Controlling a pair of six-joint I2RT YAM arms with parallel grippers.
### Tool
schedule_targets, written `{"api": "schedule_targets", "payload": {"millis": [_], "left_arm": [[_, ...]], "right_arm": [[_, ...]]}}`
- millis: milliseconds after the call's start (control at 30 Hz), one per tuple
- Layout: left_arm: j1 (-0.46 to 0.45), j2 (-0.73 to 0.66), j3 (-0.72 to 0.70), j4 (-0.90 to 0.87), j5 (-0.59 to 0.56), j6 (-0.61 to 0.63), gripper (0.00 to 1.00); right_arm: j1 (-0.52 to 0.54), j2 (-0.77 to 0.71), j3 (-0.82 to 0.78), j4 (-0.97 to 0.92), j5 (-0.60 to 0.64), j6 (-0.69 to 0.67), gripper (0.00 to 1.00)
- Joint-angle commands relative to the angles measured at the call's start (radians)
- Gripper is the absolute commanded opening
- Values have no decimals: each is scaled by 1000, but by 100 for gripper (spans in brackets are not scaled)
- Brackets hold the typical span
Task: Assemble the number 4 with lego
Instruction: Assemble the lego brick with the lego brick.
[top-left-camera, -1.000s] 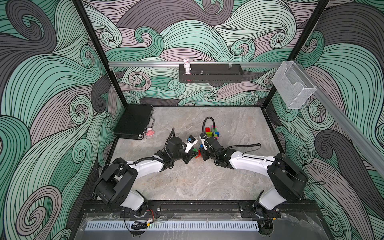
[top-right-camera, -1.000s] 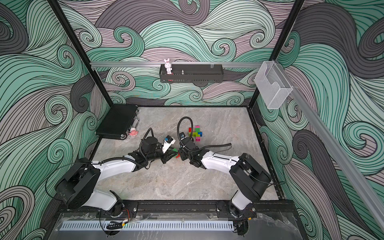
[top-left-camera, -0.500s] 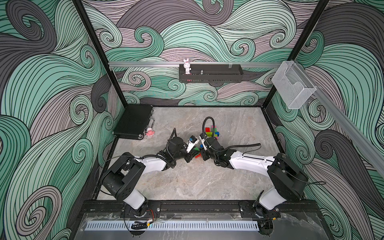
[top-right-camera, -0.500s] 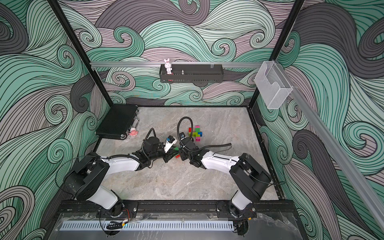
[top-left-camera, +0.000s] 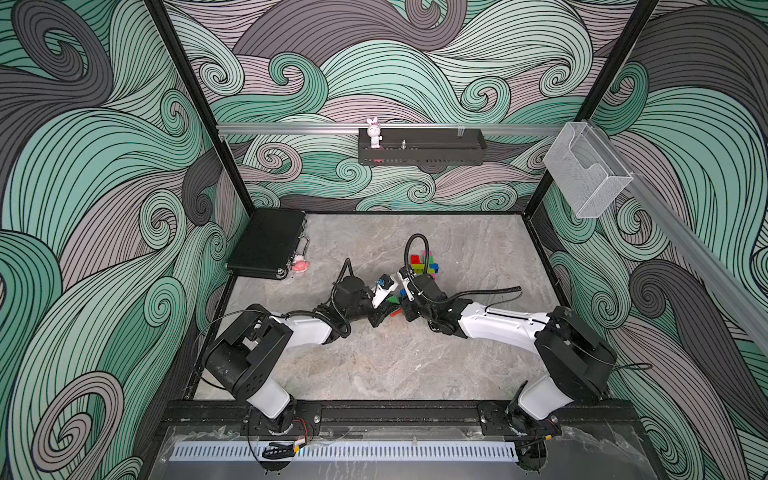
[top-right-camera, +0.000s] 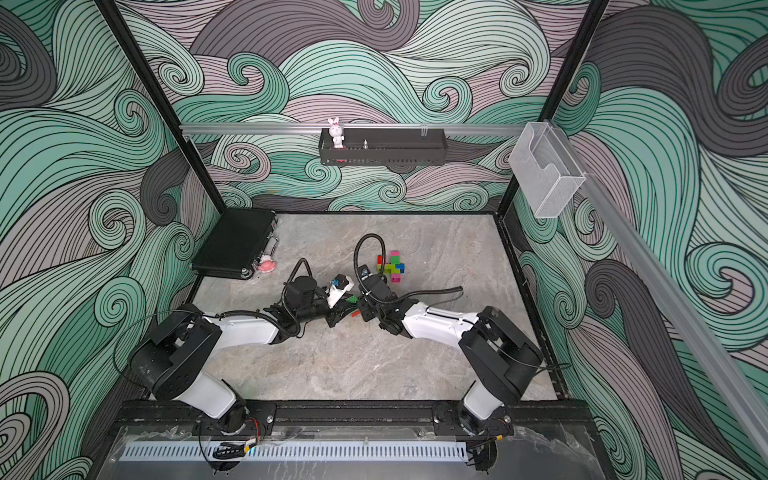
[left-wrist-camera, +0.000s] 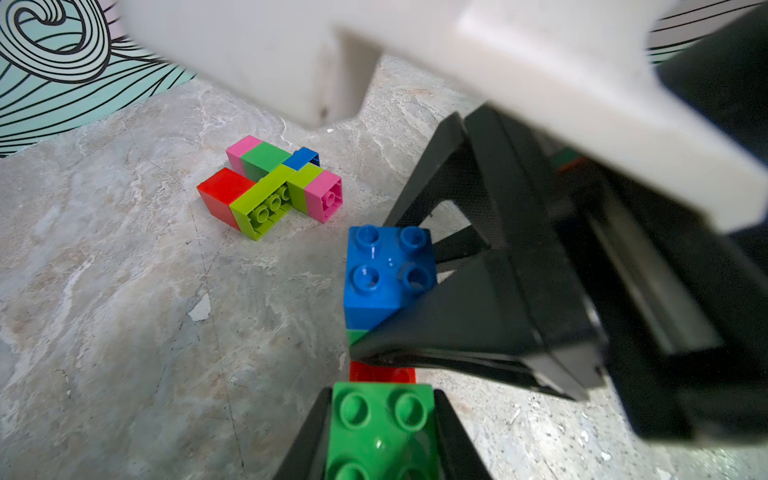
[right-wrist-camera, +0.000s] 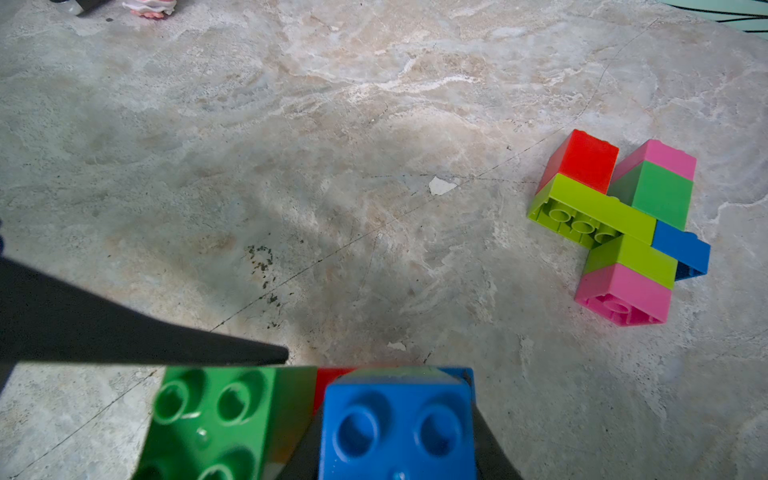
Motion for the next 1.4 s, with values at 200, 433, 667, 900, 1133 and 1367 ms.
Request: {"api": "schedule_targets", "payload": {"millis": [200,433,667,900,1133,1367], "left_arm": [[3,-27,-21,-167,-32,-6,0],[2,28,-22,-73,-45,-29,0],[0,36,-1,-104,-55,7,0],[-11,37,-52,-111,-123,-14,0],[-38,69,-25,-208,-174,44,0],[-51,82,-20,-257,-206,58,0]], "right_arm": [[3,78,-49,-220,-25,5,19],[3,82,-49,-217,-25,10,19],[3,85,-48,-217,-27,9,18],[3,87,-50,-214,-31,9,18],[3,97,-54,-213,-45,9,17],[3,103,-59,-206,-66,4,17]]}}
